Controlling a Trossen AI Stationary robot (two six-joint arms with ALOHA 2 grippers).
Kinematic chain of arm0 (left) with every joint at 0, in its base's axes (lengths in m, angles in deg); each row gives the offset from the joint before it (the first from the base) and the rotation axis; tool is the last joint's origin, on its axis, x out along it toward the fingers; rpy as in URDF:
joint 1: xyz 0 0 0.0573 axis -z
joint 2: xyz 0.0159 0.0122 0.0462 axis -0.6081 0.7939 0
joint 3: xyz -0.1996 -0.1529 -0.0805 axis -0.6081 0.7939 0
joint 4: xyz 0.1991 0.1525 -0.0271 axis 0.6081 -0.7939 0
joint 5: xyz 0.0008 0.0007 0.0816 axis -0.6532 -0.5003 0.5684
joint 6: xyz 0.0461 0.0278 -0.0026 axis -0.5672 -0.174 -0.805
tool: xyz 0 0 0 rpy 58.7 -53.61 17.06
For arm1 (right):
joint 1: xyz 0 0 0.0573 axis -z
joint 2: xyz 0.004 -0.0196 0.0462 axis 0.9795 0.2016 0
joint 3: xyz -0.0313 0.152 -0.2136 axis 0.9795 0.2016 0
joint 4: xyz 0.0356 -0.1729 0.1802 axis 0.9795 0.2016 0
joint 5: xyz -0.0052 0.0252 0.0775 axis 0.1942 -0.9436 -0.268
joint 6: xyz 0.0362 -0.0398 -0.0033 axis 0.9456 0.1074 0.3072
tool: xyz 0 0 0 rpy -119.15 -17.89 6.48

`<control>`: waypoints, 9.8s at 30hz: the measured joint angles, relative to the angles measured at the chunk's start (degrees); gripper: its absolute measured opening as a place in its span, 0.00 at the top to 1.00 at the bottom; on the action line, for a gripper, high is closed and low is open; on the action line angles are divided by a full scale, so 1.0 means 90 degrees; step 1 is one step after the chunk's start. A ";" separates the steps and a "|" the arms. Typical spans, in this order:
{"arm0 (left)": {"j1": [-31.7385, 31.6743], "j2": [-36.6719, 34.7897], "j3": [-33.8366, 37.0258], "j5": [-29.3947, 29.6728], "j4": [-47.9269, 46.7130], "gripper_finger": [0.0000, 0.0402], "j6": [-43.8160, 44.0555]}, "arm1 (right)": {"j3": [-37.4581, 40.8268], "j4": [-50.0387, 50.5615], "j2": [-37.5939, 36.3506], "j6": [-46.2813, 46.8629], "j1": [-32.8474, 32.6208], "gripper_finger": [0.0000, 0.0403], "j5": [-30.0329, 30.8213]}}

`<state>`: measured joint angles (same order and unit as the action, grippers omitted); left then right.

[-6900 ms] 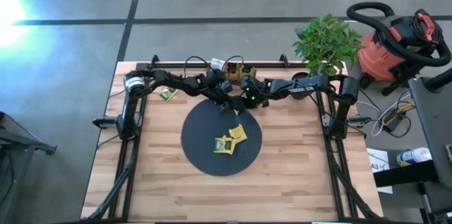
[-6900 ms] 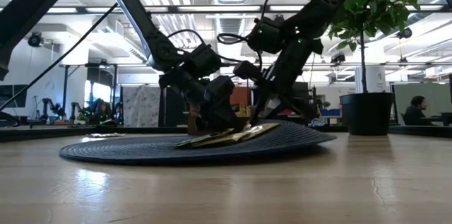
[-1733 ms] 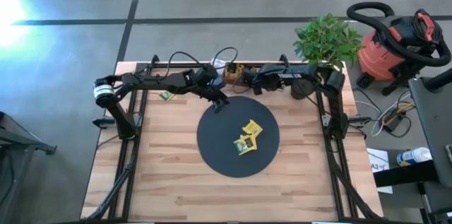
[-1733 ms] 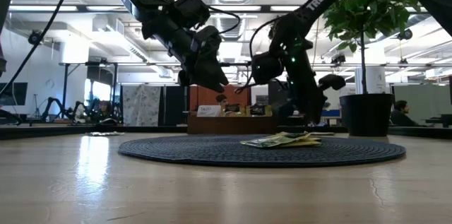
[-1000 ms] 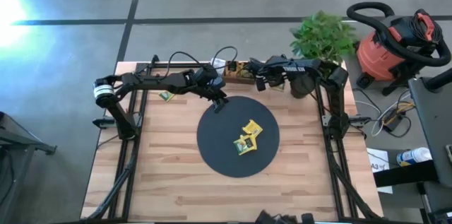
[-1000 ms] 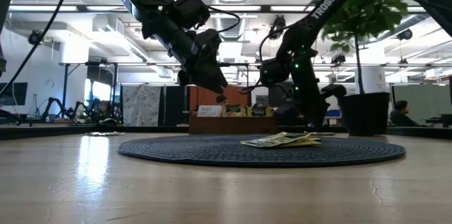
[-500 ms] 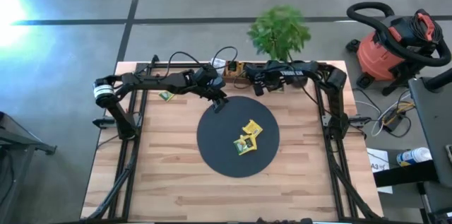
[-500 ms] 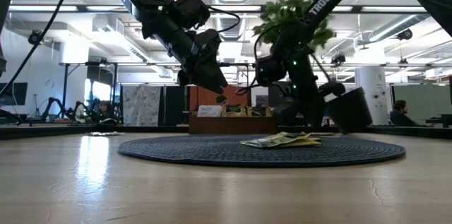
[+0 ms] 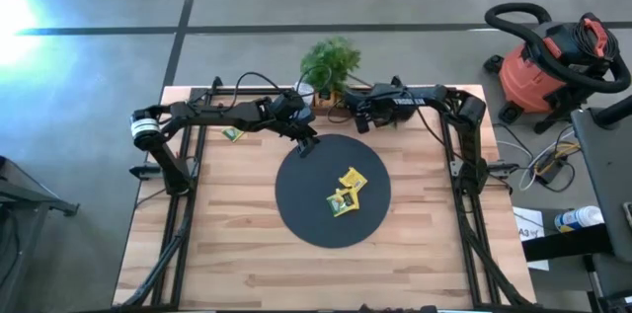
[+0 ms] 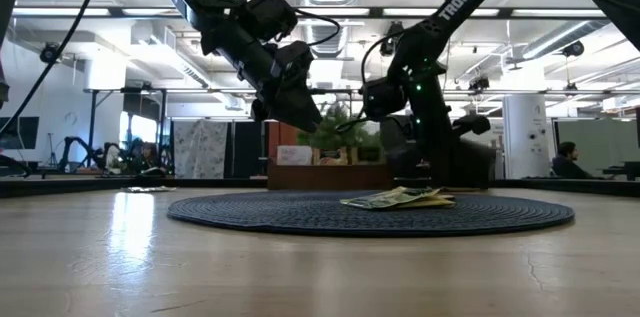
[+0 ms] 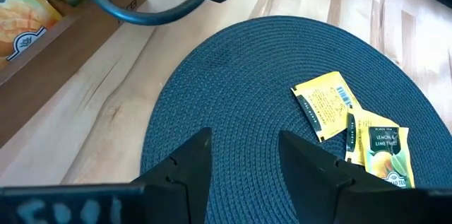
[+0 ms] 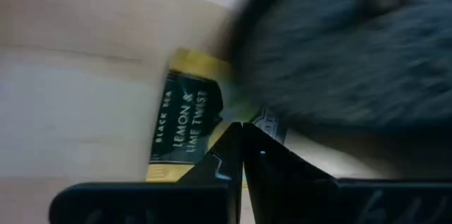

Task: Pick & Place Tea
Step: Put the green tea bag into the right section of the wooden organizer, then adjust the black potted plant, then put the green tea bag into the right section of the wooden organizer

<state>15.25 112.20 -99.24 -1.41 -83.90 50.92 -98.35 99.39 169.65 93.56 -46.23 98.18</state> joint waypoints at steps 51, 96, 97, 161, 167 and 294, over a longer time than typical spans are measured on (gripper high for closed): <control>0.0000 0.0000 0.0000 0.0114 0.0000 0.61 0.0044 | 0.0081 -0.0540 -0.1022 -0.0219 -0.0012 0.98 -0.0361; -0.0002 0.0000 -0.0002 0.0748 0.0052 0.61 0.0514 | -0.5464 0.1374 0.2250 -0.5353 0.2107 0.48 -0.2319; -0.0002 0.0000 -0.0002 0.0789 0.0051 0.61 0.0518 | -0.5569 0.1423 0.2319 -0.5316 0.2141 0.49 -0.2324; -0.0078 0.0002 -0.0002 0.0916 0.0185 0.61 -0.0303 | 0.2763 -0.2766 -0.4185 0.0000 0.0476 0.96 0.3871; -0.0083 0.0002 -0.0002 0.0917 0.0182 0.61 -0.0374 | 0.2886 -0.3047 -0.4184 -0.0132 0.0459 0.96 0.3820; -0.0066 -0.0571 0.1047 0.0996 -0.0313 0.61 0.0513 | -0.0077 -0.1464 0.0056 -0.0975 -0.1241 0.98 -0.2726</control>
<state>14.66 107.06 -89.82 7.55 -86.72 55.54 -99.04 86.22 170.15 84.78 -57.39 73.65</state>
